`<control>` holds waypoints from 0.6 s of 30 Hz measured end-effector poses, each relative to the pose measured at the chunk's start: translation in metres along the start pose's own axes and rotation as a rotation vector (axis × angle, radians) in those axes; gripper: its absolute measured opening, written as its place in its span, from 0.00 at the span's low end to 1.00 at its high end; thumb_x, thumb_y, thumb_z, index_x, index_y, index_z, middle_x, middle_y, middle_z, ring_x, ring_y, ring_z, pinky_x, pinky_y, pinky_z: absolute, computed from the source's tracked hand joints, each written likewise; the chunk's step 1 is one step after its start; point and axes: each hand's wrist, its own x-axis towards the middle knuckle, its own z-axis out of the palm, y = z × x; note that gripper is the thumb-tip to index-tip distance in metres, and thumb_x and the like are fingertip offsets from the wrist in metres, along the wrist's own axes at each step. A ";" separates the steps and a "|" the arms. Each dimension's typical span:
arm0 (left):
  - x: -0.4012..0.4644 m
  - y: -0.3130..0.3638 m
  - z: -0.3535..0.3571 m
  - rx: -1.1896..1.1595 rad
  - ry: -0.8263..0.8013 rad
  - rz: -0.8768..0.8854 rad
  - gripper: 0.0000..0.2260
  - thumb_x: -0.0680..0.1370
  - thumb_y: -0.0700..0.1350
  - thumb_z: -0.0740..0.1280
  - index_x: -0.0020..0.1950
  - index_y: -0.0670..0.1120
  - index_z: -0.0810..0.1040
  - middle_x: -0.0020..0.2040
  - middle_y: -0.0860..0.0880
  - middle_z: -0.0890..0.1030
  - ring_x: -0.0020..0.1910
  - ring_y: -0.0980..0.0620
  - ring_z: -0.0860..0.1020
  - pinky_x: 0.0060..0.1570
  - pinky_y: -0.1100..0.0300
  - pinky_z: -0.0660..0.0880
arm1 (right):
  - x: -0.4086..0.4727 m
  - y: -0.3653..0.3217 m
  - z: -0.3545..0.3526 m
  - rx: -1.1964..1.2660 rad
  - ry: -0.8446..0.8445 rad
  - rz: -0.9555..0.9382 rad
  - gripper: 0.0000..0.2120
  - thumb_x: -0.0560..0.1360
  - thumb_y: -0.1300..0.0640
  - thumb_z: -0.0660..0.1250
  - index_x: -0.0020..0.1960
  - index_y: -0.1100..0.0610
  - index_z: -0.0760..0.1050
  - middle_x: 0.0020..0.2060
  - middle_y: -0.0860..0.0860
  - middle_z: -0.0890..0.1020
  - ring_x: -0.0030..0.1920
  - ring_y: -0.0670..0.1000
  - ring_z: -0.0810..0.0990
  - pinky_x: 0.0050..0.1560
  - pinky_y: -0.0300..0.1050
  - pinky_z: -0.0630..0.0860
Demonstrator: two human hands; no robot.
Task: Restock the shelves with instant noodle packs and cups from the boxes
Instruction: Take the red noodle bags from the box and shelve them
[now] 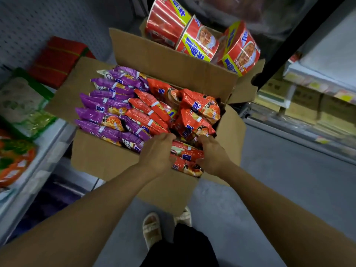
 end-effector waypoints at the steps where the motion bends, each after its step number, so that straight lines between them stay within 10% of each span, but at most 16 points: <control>1: 0.006 0.001 0.006 0.014 0.003 0.032 0.25 0.75 0.48 0.70 0.70 0.46 0.68 0.66 0.47 0.73 0.64 0.46 0.71 0.61 0.54 0.68 | 0.002 0.004 0.003 0.030 0.016 0.010 0.32 0.70 0.57 0.72 0.70 0.57 0.63 0.65 0.58 0.70 0.64 0.58 0.70 0.63 0.54 0.71; 18: 0.078 -0.006 0.042 0.223 -0.100 0.152 0.11 0.77 0.48 0.68 0.57 0.45 0.76 0.53 0.43 0.81 0.53 0.41 0.79 0.46 0.55 0.70 | -0.003 0.042 0.017 0.144 0.108 0.117 0.28 0.72 0.60 0.71 0.67 0.64 0.64 0.64 0.58 0.69 0.63 0.58 0.69 0.59 0.46 0.67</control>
